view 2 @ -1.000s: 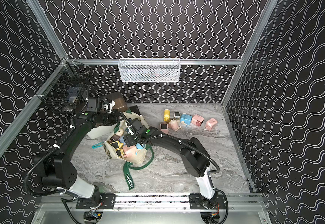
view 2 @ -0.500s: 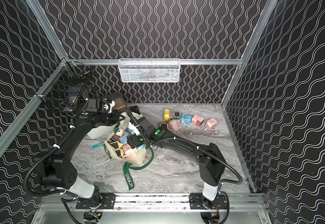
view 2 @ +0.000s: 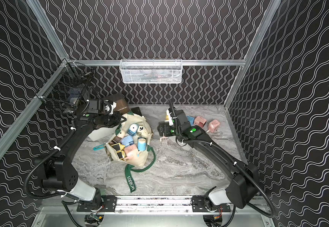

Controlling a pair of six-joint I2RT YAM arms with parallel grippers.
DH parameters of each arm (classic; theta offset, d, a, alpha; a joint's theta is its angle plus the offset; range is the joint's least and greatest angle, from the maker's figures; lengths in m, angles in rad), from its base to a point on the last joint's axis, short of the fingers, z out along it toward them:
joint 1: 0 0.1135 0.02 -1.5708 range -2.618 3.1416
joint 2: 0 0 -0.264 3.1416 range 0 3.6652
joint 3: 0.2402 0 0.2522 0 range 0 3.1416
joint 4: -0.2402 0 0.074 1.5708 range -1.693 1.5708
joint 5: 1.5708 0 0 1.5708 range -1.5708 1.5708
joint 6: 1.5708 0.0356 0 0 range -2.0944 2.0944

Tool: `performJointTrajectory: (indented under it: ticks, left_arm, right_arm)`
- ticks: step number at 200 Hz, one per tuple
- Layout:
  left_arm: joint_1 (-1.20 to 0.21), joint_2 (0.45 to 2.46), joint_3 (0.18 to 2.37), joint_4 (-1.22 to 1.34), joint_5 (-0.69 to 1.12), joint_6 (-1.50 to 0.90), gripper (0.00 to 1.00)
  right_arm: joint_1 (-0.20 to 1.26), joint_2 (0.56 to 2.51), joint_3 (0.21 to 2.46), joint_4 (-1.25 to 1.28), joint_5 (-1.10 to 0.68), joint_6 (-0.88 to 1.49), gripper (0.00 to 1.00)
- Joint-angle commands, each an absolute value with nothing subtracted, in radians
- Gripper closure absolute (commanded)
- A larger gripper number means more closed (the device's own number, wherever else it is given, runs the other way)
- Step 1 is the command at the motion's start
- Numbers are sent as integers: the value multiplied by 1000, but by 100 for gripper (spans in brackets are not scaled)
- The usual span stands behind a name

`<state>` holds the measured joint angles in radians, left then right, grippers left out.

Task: Take out the pencil sharpeners from the tote bags
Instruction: Pick up the pencil sharpener from the canvas bag, then place the pencil sharpener at the center of the board.

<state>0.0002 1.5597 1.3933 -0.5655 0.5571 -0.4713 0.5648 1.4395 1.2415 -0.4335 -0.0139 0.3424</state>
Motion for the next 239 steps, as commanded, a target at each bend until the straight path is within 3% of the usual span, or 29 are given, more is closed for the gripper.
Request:
performJointTrajectory:
  ticks: [1,71,136,207,239]
  left_arm:
    - [0,1552,1399,-578,572,-460,100]
    - [0,1542,1390,-571,578,-465,100]
    - [0,1539,1390,-569,580,-465,100]
    - [0,1536,1387,-569,580,-466,100]
    - [0,1537,1389,-570,580,-465,100]
  right_arm:
    - [489,1492,1218,-390,23,424,38]
    - [255,1695,1236,-405,41,462,38]
    - [190,1782,1250,-417,19,466,38]
    - [208,1739,1206,-409,-43,481,38]
    - [219,1584,1100,-295,-38,502,39]
